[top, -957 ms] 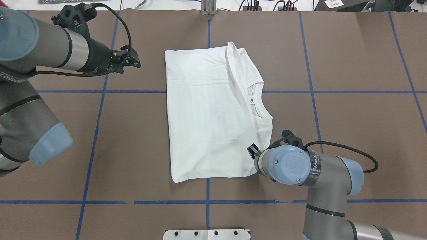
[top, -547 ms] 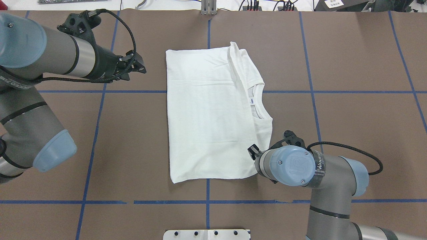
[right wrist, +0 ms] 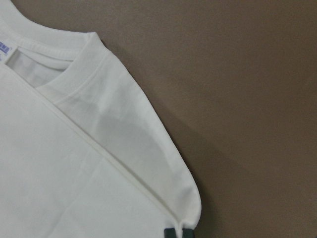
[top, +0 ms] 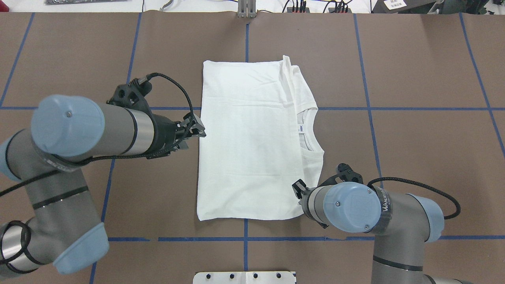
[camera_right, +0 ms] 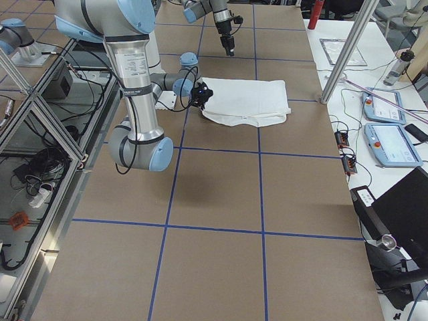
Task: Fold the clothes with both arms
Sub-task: 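Lower the left gripper to the other corner nearest the robot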
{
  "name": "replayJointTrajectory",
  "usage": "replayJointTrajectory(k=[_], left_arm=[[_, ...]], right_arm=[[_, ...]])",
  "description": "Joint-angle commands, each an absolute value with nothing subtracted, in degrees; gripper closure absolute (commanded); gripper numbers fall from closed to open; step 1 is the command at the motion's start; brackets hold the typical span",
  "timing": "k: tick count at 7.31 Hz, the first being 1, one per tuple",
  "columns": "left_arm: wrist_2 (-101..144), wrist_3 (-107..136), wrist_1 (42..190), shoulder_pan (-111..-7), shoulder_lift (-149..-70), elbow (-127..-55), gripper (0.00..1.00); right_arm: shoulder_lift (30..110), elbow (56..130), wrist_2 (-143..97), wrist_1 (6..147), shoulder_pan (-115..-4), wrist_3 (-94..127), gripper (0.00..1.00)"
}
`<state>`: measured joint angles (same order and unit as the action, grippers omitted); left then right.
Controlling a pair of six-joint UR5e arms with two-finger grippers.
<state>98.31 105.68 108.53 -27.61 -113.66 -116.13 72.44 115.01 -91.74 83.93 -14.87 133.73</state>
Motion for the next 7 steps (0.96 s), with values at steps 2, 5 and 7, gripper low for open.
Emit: replayJointTrajectory(k=[2, 5, 7], left_arm=[[87.3, 115.7, 107.6, -15.8, -108.9, -116.5, 0.39], [86.2, 121.5, 104.5, -8.6, -108.7, -115.2, 0.39], [84.6, 121.4, 104.6, -7.8, -109.4, -112.5, 0.4]], right_arm=[[73.2, 116.0, -92.2, 83.9, -14.7, 133.8, 1.0], [73.2, 115.8, -92.2, 83.9, -14.7, 133.7, 1.0], [73.2, 115.9, -92.2, 83.9, -14.7, 133.7, 1.0]])
